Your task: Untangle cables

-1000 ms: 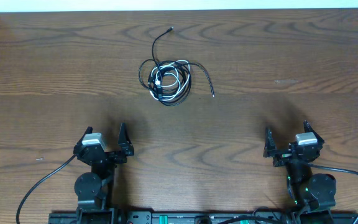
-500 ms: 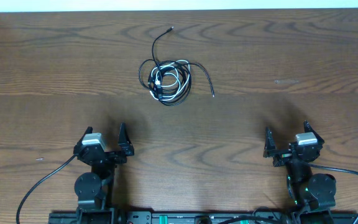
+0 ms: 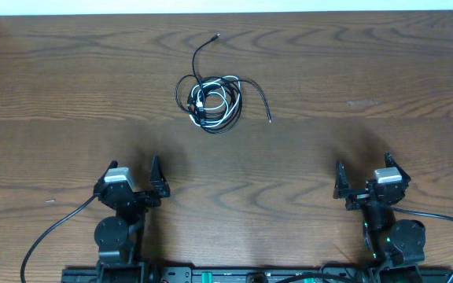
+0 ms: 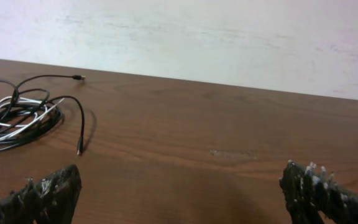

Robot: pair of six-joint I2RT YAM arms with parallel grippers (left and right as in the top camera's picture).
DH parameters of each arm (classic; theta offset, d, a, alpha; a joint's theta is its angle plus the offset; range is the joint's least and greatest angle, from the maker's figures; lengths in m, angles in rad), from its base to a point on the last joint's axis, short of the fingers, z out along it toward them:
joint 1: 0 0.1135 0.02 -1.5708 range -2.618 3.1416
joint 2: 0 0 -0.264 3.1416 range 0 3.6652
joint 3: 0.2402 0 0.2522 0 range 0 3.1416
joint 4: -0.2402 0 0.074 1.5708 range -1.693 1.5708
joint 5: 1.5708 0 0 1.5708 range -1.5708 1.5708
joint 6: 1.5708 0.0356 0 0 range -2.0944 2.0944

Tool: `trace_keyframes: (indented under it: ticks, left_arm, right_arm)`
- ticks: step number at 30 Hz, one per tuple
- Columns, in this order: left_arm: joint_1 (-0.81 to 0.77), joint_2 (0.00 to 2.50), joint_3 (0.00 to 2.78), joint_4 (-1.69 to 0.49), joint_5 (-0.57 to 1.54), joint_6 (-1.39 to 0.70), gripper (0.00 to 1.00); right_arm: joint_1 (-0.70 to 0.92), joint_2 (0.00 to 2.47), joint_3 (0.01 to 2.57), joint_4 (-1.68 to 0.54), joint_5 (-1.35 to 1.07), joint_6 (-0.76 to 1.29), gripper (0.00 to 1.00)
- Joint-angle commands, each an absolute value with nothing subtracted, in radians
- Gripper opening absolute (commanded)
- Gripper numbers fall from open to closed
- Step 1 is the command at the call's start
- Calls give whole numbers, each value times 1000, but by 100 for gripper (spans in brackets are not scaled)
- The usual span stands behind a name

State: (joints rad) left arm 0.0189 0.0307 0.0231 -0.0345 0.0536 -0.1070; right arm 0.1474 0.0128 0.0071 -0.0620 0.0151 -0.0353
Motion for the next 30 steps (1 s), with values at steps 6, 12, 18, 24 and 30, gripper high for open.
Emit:
trace_keyframes:
  ticks: [6,12,18,24,30]
  left_arm:
    - [24,176,92,-67,52,-97,98]
    - [24,304,176,-67,52,-81,98]
    - [24,410,260,-67,52,-81,98]
    - [24,488,330,-67,52,-81,98]
    - [24,521,365,-67,52,-81,98]
  right_arm:
    - [158,14,28,-59,-3,-23,99]
    - [158,14,39,-59,-3,-23,99]
    - [158,14,46,-60,-7,-23,99]
    - [158,14,73,-60,-10,-23,99]
    - [158,14,110,-60,-10,-28,99]
